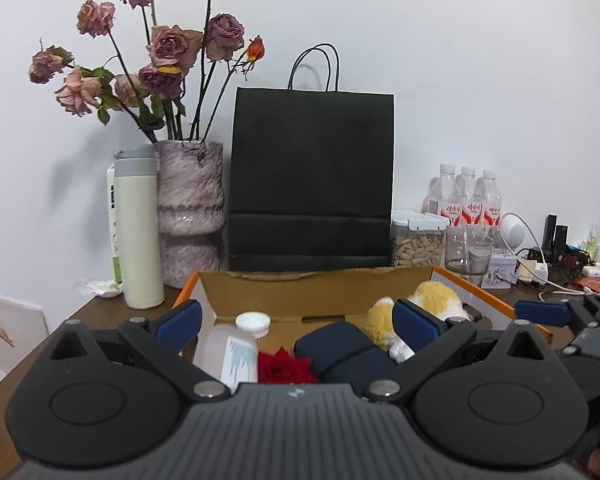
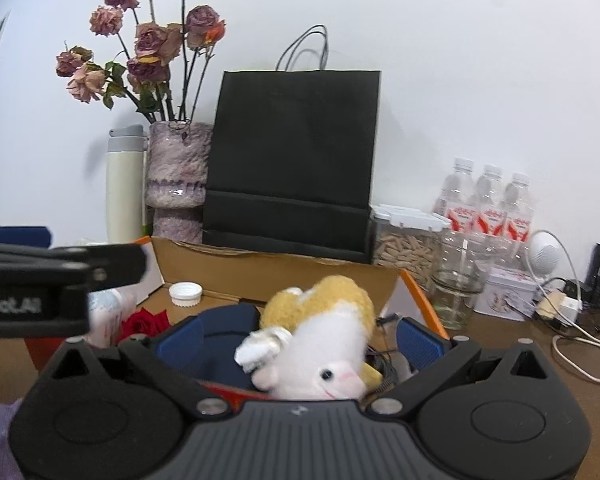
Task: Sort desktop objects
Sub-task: 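Move both grippers back out of the box toward the remaining white caps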
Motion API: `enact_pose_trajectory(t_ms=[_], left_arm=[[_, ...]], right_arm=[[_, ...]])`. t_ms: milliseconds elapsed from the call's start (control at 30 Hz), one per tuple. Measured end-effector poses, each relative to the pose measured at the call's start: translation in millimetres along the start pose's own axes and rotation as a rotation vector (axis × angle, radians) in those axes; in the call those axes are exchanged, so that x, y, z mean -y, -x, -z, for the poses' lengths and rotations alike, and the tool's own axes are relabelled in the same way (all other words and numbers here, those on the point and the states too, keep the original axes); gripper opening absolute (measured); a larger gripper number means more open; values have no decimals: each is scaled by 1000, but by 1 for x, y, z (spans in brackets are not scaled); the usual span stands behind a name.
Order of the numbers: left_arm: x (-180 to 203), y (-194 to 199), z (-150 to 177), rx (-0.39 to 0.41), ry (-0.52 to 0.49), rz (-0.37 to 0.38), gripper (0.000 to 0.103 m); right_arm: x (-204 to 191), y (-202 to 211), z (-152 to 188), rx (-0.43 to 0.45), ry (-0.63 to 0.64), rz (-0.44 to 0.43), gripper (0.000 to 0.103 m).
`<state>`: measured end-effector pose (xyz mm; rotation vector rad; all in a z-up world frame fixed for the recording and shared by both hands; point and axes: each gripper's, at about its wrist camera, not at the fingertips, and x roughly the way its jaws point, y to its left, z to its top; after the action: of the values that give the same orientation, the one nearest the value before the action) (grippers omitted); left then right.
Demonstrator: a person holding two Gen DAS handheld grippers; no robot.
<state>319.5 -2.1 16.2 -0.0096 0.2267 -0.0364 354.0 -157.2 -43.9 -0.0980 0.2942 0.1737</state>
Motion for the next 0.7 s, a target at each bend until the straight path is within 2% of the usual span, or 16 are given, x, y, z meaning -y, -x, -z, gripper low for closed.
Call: enact_pose_trajectory(t_ms=[400, 533, 700], left_arm=[[-3, 39, 21, -82, 6, -7, 103], [-2, 48, 27, -115, 3, 1, 103], [-1, 53, 32, -148, -6, -7, 103]], right_arm=[[15, 48, 19, -24, -15, 25, 103], [15, 57, 24, -64, -5, 3, 103], [20, 57, 33, -169, -32, -28, 103]])
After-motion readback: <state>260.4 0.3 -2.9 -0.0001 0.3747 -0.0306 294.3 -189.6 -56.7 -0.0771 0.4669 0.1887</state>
